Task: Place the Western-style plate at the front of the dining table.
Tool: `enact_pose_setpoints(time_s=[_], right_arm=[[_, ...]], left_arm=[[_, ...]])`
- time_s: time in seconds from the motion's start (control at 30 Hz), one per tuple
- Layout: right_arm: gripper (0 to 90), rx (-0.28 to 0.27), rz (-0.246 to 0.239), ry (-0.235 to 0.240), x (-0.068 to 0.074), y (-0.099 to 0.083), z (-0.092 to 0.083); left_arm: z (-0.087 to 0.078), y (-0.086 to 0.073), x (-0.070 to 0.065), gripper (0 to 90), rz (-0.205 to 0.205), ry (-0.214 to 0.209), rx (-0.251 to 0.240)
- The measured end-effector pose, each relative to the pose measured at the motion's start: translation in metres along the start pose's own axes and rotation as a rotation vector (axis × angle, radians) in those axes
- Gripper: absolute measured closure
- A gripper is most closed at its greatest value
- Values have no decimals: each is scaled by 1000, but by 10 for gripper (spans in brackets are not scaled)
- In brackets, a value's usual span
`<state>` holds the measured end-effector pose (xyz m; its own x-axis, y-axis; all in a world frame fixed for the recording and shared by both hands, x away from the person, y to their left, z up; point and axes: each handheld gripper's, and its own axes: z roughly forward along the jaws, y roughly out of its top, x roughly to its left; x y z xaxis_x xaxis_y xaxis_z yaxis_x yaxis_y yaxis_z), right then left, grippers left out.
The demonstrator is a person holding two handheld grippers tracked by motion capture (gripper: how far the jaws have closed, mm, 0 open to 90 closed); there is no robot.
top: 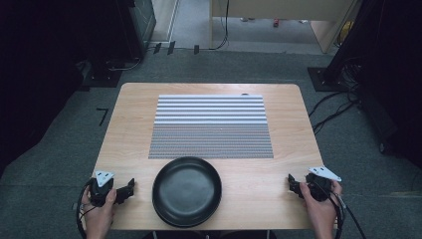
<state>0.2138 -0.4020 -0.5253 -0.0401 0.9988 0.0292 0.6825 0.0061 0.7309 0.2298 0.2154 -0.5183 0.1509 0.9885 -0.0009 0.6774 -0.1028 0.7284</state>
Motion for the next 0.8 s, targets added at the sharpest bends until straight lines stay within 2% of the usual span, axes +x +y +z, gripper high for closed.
enact_pose_setpoints(time_s=[0.13,0.2,0.23,0.3,0.43,0.57,0.63,0.73,0.8], right_arm=[[120,1,5,-3,0,0,0],[134,0,17,-8,1,1,0],[134,0,17,-8,1,1,0],[134,4,20,-6,1,1,-1],[135,-3,28,-3,2,3,-3],[135,-19,29,11,8,6,-7],[135,-24,35,22,11,7,-8],[136,-33,40,33,13,9,-11],[138,-51,60,56,15,11,-15]], left_arm=[[-1,1,0,108,-14,9,8],[-3,1,-1,107,-38,-11,8],[-4,2,-1,107,-44,-24,4],[-6,3,-2,107,-40,-16,-9],[-12,5,-2,107,-65,-24,-35],[-17,7,-4,106,-89,-35,-52],[-19,8,-7,107,-74,-22,-52],[-22,10,-9,107,-81,-42,-59],[-27,13,-11,107,-88,-49,-68]])
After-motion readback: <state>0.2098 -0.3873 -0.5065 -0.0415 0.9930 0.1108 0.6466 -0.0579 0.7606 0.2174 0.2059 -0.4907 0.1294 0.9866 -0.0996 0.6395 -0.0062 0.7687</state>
